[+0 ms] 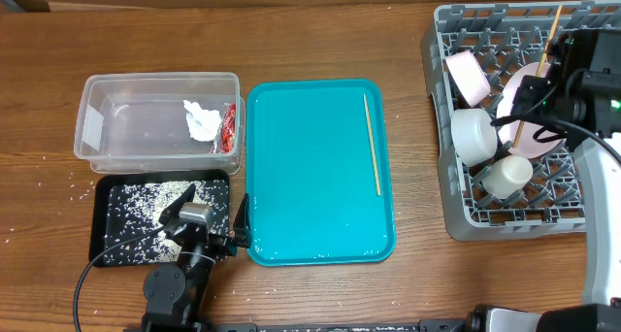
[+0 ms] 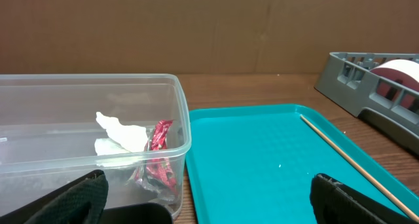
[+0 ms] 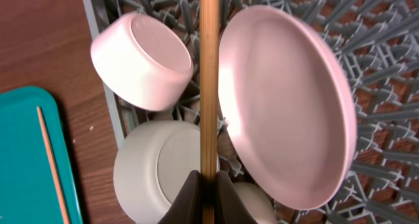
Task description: Sort waste into correct bins and load items into the dishwasher
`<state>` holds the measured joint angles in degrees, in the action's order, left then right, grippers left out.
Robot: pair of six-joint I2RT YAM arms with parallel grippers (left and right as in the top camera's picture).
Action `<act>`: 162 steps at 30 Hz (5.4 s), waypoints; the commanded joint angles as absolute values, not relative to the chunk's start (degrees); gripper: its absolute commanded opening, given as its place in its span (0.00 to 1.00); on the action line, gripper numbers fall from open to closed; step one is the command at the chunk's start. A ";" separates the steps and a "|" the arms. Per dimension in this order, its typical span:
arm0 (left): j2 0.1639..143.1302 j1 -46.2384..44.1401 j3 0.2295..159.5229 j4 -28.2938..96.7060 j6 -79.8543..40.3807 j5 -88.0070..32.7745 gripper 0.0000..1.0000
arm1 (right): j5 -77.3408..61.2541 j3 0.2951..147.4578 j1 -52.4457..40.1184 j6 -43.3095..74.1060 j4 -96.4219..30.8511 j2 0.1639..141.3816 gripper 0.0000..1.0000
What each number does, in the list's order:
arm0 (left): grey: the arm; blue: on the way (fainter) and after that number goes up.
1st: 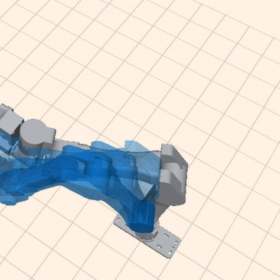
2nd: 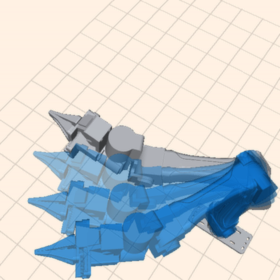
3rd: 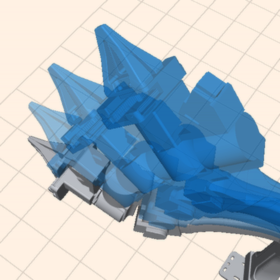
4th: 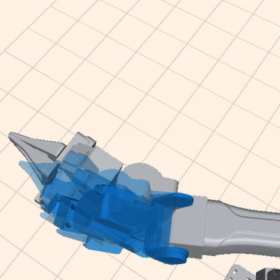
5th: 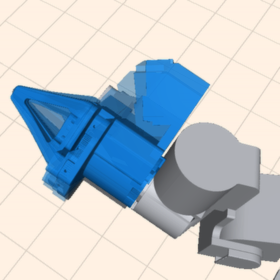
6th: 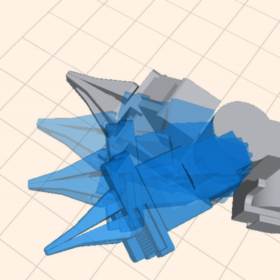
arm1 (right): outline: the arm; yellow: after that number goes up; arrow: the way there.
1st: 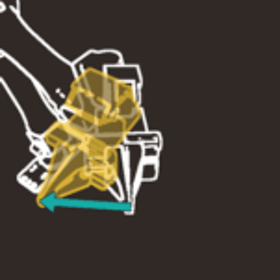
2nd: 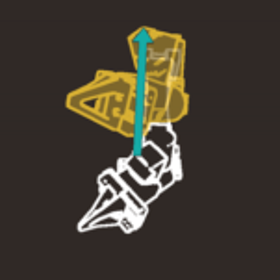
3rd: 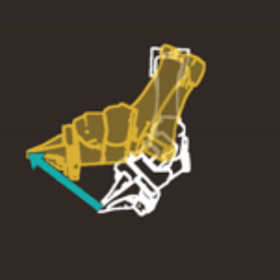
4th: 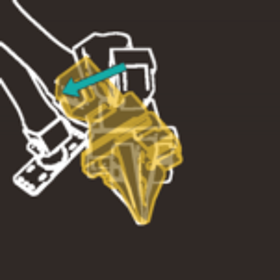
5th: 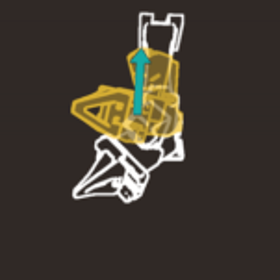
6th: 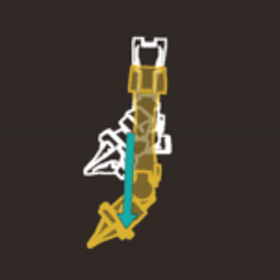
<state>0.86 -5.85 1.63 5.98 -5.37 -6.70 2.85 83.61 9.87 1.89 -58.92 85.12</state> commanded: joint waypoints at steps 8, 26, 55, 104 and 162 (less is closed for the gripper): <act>0.25 -5.15 1.28 5.89 -4.25 -7.07 1.00 | 4.14 84.20 15.59 8.01 -57.52 79.53 0.04; 0.25 -5.15 1.28 5.89 -4.25 -7.07 1.00 | 16.56 83.74 27.14 21.67 -59.33 86.37 0.04; 0.25 -5.15 1.28 5.89 -4.25 -7.07 1.00 | -13.91 86.91 14.63 12.03 -67.02 78.06 0.42; 0.25 -5.15 1.28 5.89 -4.25 -7.07 1.00 | 2.15 82.63 -6.33 25.32 -53.71 78.87 0.04; 0.25 -5.15 1.28 5.89 -4.25 -7.07 1.00 | -21.89 81.10 1.06 12.19 -78.06 46.76 1.00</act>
<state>0.86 -5.85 1.63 5.98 -5.37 -6.70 -22.61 80.88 1.41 20.84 -77.84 46.83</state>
